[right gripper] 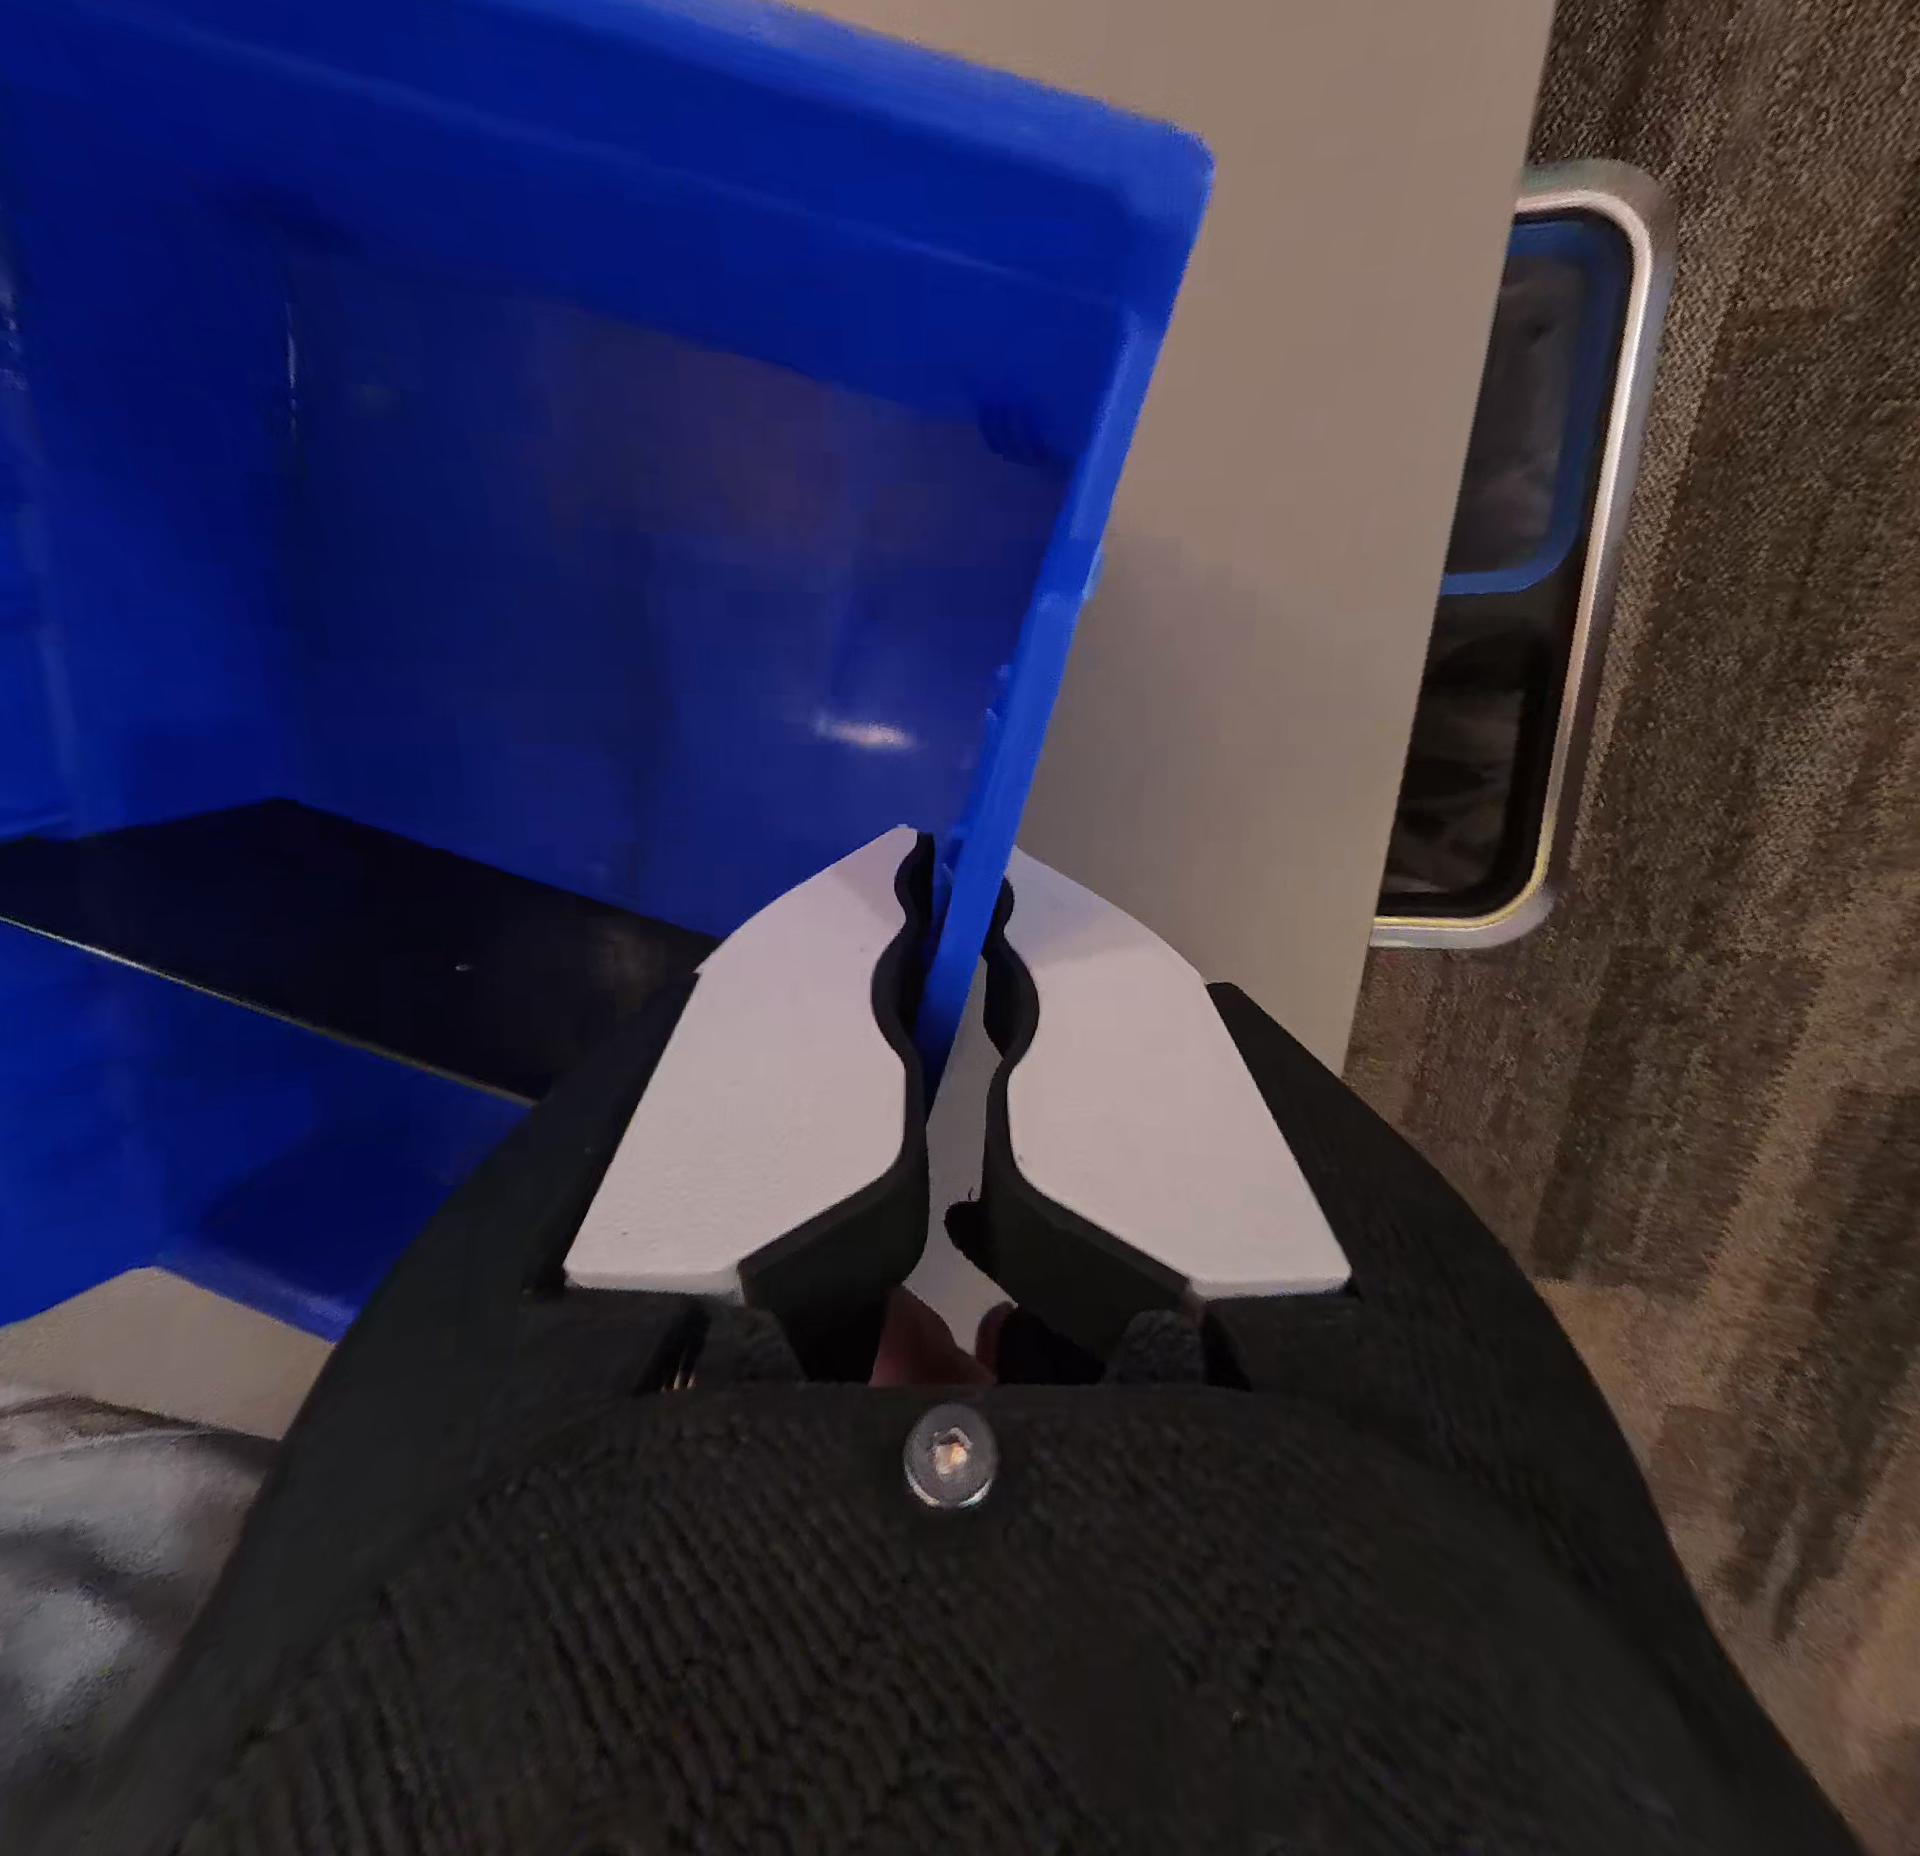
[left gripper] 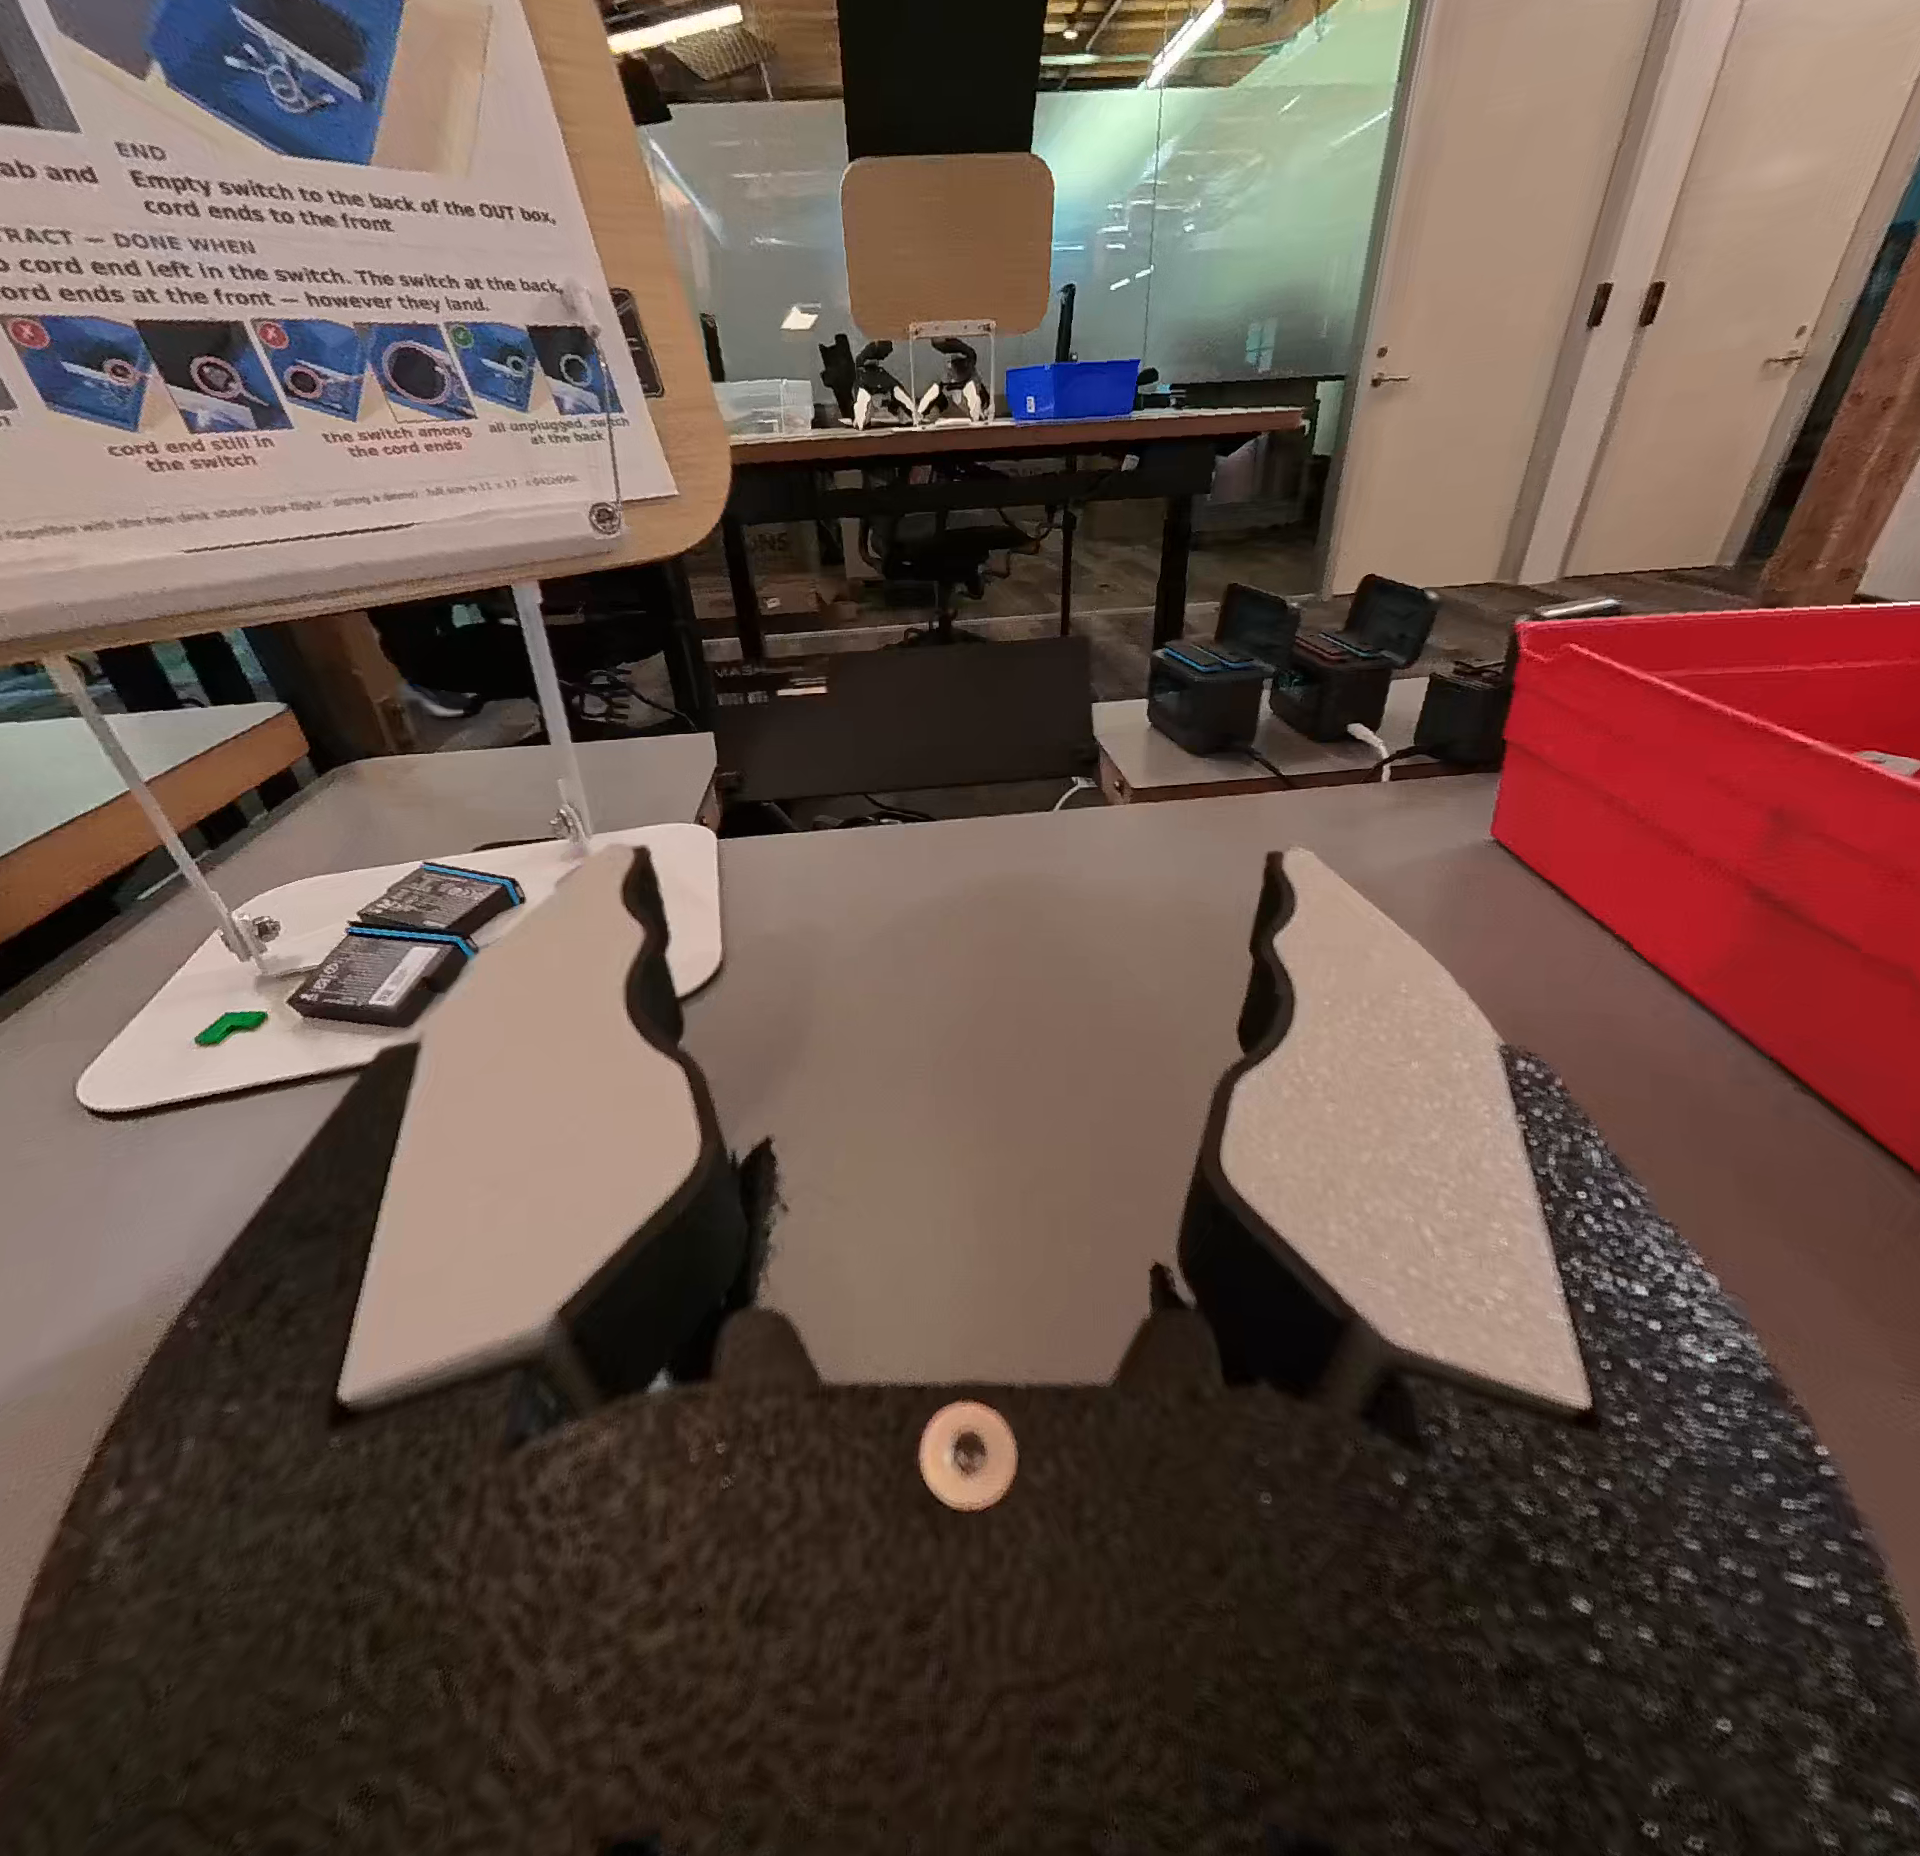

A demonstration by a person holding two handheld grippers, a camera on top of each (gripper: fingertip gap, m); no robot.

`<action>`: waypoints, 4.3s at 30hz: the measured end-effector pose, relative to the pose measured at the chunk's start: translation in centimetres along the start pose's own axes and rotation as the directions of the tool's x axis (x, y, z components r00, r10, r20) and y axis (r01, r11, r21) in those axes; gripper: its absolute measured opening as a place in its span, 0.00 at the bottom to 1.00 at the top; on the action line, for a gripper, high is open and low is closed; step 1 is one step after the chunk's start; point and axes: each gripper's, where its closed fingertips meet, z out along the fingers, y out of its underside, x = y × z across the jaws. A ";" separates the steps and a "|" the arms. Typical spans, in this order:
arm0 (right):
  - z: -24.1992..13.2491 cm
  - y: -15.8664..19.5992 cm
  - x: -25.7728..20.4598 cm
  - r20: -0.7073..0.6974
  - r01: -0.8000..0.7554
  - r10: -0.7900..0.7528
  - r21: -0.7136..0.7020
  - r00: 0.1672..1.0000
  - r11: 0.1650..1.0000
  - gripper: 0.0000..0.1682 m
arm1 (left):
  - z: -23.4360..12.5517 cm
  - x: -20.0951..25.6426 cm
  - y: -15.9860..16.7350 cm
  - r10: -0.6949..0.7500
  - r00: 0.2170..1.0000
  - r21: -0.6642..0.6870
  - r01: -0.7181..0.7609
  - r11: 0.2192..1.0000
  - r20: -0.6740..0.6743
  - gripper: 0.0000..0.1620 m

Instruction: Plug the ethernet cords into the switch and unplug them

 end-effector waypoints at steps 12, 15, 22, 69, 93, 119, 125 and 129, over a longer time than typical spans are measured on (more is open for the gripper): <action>-5.8 -9.7 -3.7 -0.317 0.349 -0.210 0.488 0.925 0.800 0.13 | -0.7 0.4 1.3 0.068 0.997 -0.010 -0.067 0.998 0.025 0.57; -6.7 -11.9 -12.5 -0.099 0.300 -0.301 0.582 0.949 0.755 0.19 | -0.5 0.3 1.5 0.060 0.998 -0.008 -0.060 0.998 0.029 0.56; 1.1 -16.0 -23.4 -0.034 0.424 -0.427 0.223 0.903 0.878 0.24 | -0.6 2.0 1.8 0.076 0.997 0.008 -0.076 0.997 -0.007 0.56; 4.2 -3.0 -32.3 -0.252 0.661 -0.630 0.059 0.735 0.748 0.12 | 0.3 19.8 3.1 -0.042 0.813 -0.321 -0.181 0.930 -0.581 0.59; 0.5 -6.2 -49.9 -0.077 0.743 -0.924 0.620 0.375 0.251 0.18 | 2.5 -0.1 0.4 -0.074 0.978 -0.022 0.071 0.997 -0.195 0.47; 12.3 -8.9 -56.7 0.017 0.868 -0.879 0.164 -0.477 -0.468 0.12 | 0.9 1.1 -1.2 -0.045 0.945 0.159 0.102 0.982 -0.323 0.51; 2.1 -6.2 -62.7 -0.076 0.675 -0.959 0.695 -0.274 -0.248 0.12 | -1.5 2.5 -4.2 -0.002 0.897 0.305 0.152 0.940 -0.442 0.46; -1.7 -1.3 -64.1 -0.066 0.474 -0.955 0.857 -0.288 -0.202 0.12 | -4.9 6.7 -5.6 0.024 0.701 0.292 0.266 0.919 -0.713 0.32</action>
